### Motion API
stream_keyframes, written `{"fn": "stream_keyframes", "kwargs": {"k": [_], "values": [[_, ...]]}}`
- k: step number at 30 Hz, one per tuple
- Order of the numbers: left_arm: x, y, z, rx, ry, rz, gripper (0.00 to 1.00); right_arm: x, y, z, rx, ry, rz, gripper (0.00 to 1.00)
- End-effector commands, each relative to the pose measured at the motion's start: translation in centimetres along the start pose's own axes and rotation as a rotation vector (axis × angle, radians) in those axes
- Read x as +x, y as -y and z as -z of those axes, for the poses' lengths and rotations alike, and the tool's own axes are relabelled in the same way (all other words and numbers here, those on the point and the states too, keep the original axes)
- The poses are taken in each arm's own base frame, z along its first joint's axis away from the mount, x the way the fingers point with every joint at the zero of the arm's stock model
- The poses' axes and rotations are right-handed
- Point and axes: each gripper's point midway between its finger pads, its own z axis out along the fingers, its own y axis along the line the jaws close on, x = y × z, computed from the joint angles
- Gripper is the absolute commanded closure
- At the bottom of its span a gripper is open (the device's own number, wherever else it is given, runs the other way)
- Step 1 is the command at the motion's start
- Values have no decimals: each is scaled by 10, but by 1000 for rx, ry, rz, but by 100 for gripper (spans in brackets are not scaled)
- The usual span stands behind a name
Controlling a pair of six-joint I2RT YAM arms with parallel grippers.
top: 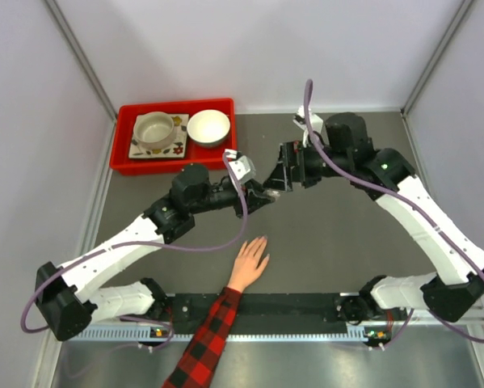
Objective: Paint the nails
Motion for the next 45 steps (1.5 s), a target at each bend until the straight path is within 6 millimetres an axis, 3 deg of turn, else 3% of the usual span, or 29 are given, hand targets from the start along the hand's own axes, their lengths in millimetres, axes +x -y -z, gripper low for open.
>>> {"fn": "stream_keyframes", "kwargs": {"k": [1,7,9,10,13,19,22,31,33,39,44,45], "values": [[-11,47,20,280,35,227,100,-5,-33,48,-169,59,264,2],[-27,90,49,600,8,440,100,23,-69,70,-429,-19,409,8],[-27,93,49,634,-24,501,100,32,-83,74,-546,-76,424,14],[-25,95,52,668,-45,512,100,33,-83,73,-551,-84,424,21],[-33,101,58,715,-24,526,100,32,-79,70,-525,-86,448,22],[-41,100,57,710,-18,546,100,50,-94,72,-622,-138,486,25],[-42,98,54,708,-23,552,100,53,-95,72,-629,-137,492,41],[-46,97,52,730,-27,550,100,56,-91,69,-618,-139,508,46],[-49,99,55,740,-22,544,100,58,-86,65,-602,-140,508,52],[-54,101,59,748,-18,532,100,60,-81,58,-586,-156,493,56],[-50,101,58,744,-21,534,100,56,-86,62,-600,-144,499,77],[-50,100,57,743,-21,534,100,55,-87,62,-601,-142,497,78]]}}
